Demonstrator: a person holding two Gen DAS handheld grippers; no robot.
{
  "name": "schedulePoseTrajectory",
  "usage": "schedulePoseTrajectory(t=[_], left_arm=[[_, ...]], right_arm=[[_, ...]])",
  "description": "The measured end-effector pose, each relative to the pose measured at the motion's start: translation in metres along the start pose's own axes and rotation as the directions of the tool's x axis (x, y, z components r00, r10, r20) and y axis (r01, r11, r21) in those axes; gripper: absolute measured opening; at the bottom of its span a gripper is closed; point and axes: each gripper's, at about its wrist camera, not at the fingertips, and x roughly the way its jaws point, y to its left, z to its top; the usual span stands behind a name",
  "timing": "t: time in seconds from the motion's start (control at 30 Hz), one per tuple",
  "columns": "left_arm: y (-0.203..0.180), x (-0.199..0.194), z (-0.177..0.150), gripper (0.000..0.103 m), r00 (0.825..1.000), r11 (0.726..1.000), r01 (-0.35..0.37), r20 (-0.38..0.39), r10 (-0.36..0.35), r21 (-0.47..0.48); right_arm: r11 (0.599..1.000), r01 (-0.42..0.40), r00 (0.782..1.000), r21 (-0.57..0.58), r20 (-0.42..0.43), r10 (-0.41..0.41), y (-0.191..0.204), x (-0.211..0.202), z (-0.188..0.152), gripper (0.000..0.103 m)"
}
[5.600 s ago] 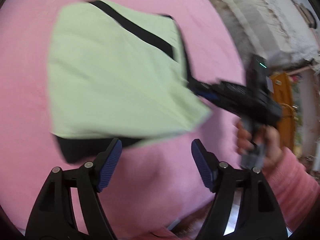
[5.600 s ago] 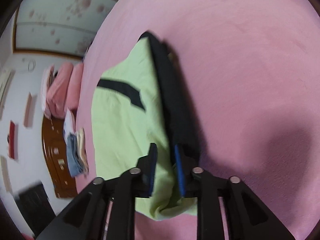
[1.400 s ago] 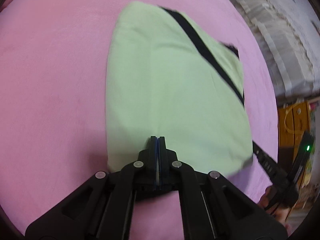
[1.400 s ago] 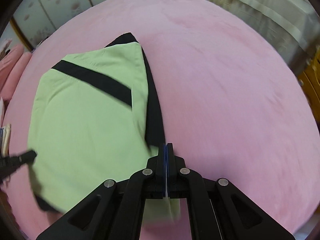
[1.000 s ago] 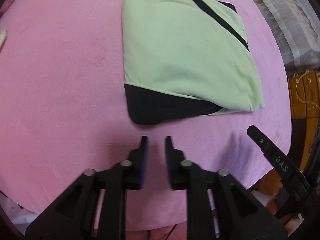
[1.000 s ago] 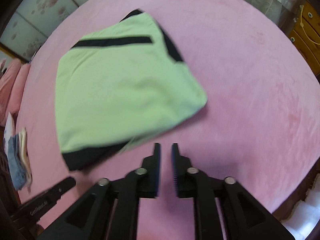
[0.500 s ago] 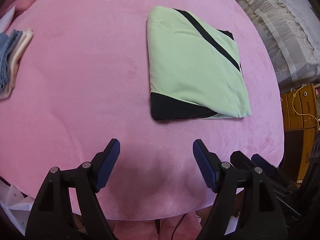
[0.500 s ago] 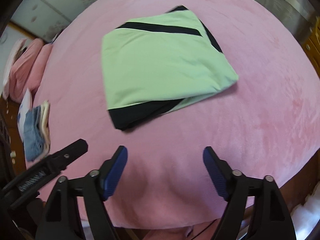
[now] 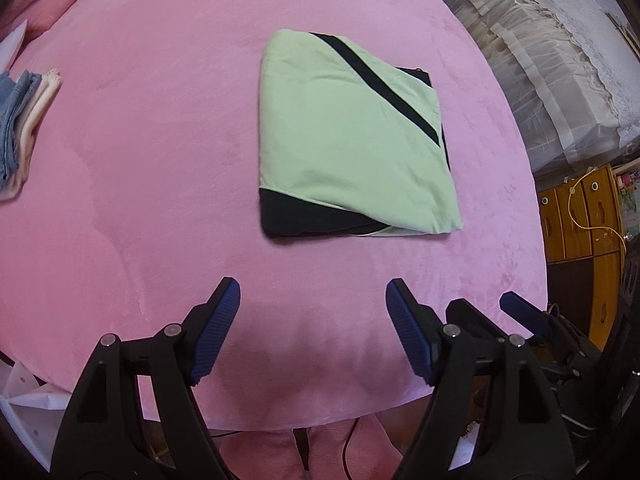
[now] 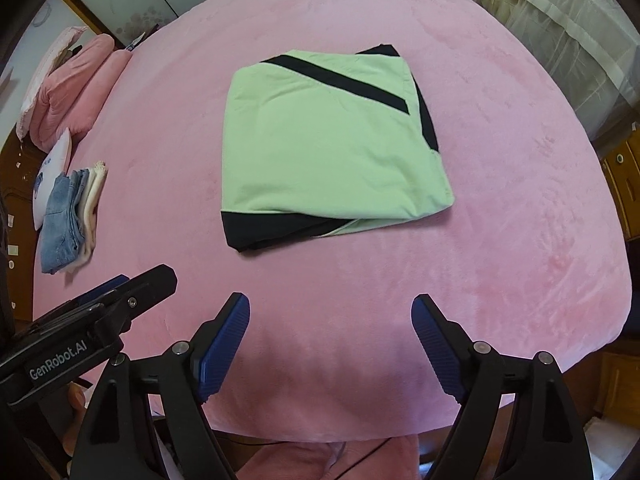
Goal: Fold large clothes
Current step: 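Withdraw both grippers from the folded green bundle, then grasp the black edge of the folded bundle with both grippers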
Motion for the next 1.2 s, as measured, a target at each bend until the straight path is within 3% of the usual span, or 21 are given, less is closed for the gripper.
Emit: schedulePoseTrajectory(t=[0.2,0.43,0.53,0.7,0.77,0.87,0.93,1.03,1.2], left_arm=[[-0.018,-0.004,0.009,0.073,0.999,0.999,-0.042,0.028,0.041,0.028],[-0.018,0.014,0.034,0.073,0.992,0.992,-0.124,0.037,0.125,-0.022],[-0.011,0.026,0.046,0.073,0.992,0.992,-0.119,0.039,0.121,-0.043],[0.011,0.052,0.069,0.073,0.995,0.989,-0.094,0.027,0.097,-0.118],[0.022,0.065,0.079,0.073,0.995,0.983,-0.096,-0.006,0.096,-0.158],[0.039,0.091,0.092,0.073,0.989,0.967,-0.126,-0.106,0.105,-0.220],[0.048,0.108,0.099,0.073,0.985,0.962,-0.125,-0.149,0.090,-0.242],[0.055,0.128,0.110,0.073,0.982,0.963,-0.115,-0.176,0.073,-0.242],[0.066,0.154,0.128,0.073,0.982,0.959,-0.032,-0.189,-0.023,-0.280]], right_arm=[[1.000,0.001,1.000,-0.017,-0.007,-0.001,-0.013,0.004,0.013,0.085],[1.000,-0.004,1.000,-0.020,-0.015,0.004,-0.050,0.007,0.038,0.085],[1.000,-0.015,0.999,-0.026,-0.031,0.014,-0.071,0.018,0.057,0.085],[0.992,-0.127,0.990,0.020,-0.063,0.128,-0.120,0.048,0.099,0.087],[0.976,-0.200,0.975,0.090,-0.079,0.207,-0.145,0.062,0.114,0.090],[0.904,-0.316,0.919,0.287,-0.144,0.367,-0.186,0.102,0.139,0.092],[0.881,-0.330,0.902,0.339,-0.162,0.400,-0.201,0.126,0.151,0.092],[0.892,-0.305,0.901,0.334,-0.201,0.384,-0.216,0.165,0.172,0.092],[0.820,-0.414,0.851,0.396,-0.151,0.502,-0.235,0.209,0.193,0.093]])
